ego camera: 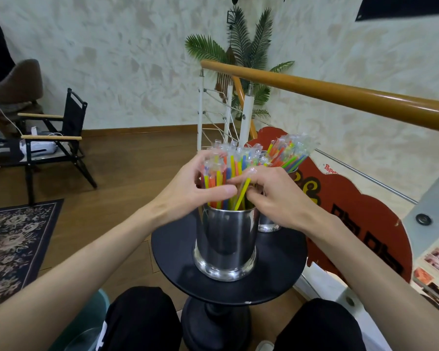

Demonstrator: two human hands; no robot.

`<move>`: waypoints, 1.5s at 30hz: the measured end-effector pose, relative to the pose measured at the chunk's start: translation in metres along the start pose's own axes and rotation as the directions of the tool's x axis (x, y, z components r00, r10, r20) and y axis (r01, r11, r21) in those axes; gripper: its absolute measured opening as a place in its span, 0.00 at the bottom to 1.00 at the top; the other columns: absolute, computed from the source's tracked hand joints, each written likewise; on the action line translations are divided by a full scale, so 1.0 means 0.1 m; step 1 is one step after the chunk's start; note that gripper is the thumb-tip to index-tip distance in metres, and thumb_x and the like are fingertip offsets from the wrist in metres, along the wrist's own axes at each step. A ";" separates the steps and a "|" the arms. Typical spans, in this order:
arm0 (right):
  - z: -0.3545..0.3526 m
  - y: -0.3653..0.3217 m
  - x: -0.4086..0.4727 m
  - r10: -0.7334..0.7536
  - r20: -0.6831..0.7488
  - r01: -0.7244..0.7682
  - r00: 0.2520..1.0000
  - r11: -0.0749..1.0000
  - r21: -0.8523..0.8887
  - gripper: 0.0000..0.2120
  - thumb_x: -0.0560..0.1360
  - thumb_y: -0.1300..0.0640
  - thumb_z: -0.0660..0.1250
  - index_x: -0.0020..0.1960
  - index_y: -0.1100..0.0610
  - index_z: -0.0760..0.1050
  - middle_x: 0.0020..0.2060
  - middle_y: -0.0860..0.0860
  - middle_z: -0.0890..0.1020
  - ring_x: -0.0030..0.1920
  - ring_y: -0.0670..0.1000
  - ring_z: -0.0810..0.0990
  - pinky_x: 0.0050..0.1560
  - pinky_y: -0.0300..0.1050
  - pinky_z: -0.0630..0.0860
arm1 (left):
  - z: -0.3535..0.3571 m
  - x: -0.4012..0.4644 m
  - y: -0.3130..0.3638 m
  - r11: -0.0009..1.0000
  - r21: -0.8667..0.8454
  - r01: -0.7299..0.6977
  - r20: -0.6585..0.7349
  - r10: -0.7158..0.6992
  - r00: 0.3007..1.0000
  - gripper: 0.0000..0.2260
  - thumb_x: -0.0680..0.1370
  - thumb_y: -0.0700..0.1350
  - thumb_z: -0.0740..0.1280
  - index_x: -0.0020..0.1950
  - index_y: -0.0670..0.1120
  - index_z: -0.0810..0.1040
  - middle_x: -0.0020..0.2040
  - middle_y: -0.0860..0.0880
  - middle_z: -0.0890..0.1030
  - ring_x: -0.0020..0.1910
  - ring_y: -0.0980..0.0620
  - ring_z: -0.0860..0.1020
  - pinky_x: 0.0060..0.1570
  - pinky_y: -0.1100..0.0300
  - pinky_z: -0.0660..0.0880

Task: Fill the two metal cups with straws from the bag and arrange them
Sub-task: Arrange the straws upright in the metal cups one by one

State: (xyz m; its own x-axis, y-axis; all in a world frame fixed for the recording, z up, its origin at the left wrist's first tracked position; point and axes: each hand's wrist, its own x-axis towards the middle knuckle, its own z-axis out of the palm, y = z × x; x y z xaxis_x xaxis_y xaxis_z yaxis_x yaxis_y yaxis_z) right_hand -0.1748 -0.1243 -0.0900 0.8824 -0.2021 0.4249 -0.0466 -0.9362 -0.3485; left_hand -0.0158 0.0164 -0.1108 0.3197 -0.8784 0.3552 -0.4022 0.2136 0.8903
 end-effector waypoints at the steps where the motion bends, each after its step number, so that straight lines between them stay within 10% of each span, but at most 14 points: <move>1: -0.01 -0.02 0.03 0.001 0.011 0.000 1.000 1.000 -0.020 0.20 0.76 0.69 0.62 0.62 0.54 0.83 0.48 0.44 0.82 0.46 0.38 0.75 0.51 0.28 0.66 | 0.03 0.00 0.00 1.000 0.014 0.002 -0.006 -0.001 1.000 0.34 0.71 0.50 0.80 0.72 0.53 0.68 0.61 0.56 0.81 0.59 0.56 0.82 0.54 0.63 0.78; 6: -0.03 -0.06 0.11 -0.083 -0.005 0.081 0.997 0.989 -0.123 0.19 0.77 0.71 0.65 0.64 0.57 0.82 0.53 0.47 0.82 0.56 0.47 0.77 0.61 0.39 0.67 | 0.14 0.02 -0.02 0.995 0.092 -0.040 -0.105 0.050 0.993 0.39 0.67 0.43 0.82 0.72 0.56 0.65 0.63 0.56 0.79 0.60 0.58 0.80 0.60 0.61 0.77; 17: -0.16 0.14 0.27 -0.350 -0.248 0.197 0.903 0.853 -0.483 0.14 0.69 0.73 0.74 0.54 0.63 0.84 0.41 0.58 0.81 0.44 0.59 0.77 0.39 0.51 0.75 | 0.06 0.08 -0.06 0.989 0.134 -0.069 -0.090 0.081 0.993 0.14 0.76 0.37 0.74 0.59 0.47 0.79 0.50 0.43 0.84 0.50 0.39 0.83 0.55 0.42 0.79; 28: -0.61 0.03 0.59 -0.417 -0.515 0.130 0.749 0.855 -0.503 0.10 0.75 0.63 0.69 0.54 0.57 0.85 0.39 0.59 0.78 0.40 0.61 0.77 0.34 0.55 0.77 | 0.02 0.12 -0.06 0.978 0.203 -0.050 -0.048 0.061 0.997 0.06 0.74 0.40 0.77 0.49 0.42 0.82 0.38 0.43 0.83 0.36 0.48 0.80 0.42 0.54 0.79; 36: -0.49 -0.15 0.37 -0.092 -0.498 0.051 0.862 0.994 -0.096 0.04 0.74 0.54 0.76 0.41 0.51 0.83 0.39 0.51 0.77 0.38 0.46 0.72 0.41 0.35 0.69 | 0.00 0.12 -0.08 0.965 0.256 -0.049 -0.086 0.074 0.994 0.11 0.74 0.40 0.76 0.52 0.51 0.80 0.44 0.46 0.85 0.44 0.45 0.84 0.48 0.53 0.80; 45: 0.09 -0.12 0.20 0.263 -0.216 -0.227 0.940 0.958 0.178 0.12 0.72 0.51 0.77 0.38 0.59 0.82 0.31 0.51 0.84 0.33 0.49 0.84 0.42 0.56 0.83 | -0.03 0.06 -0.03 0.995 0.103 -0.010 -0.096 0.020 0.995 0.24 0.73 0.36 0.77 0.66 0.46 0.75 0.51 0.59 0.85 0.51 0.56 0.84 0.49 0.65 0.78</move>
State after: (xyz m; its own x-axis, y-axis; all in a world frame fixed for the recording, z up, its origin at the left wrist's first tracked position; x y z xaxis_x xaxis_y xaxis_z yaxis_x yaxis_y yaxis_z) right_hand -0.1521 -0.1147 -0.0852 0.7160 -0.4986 0.4886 -0.1619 -0.7994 -0.5786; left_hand -0.0102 0.0114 -0.1103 0.3922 -0.8292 0.3982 -0.4917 0.1769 0.8526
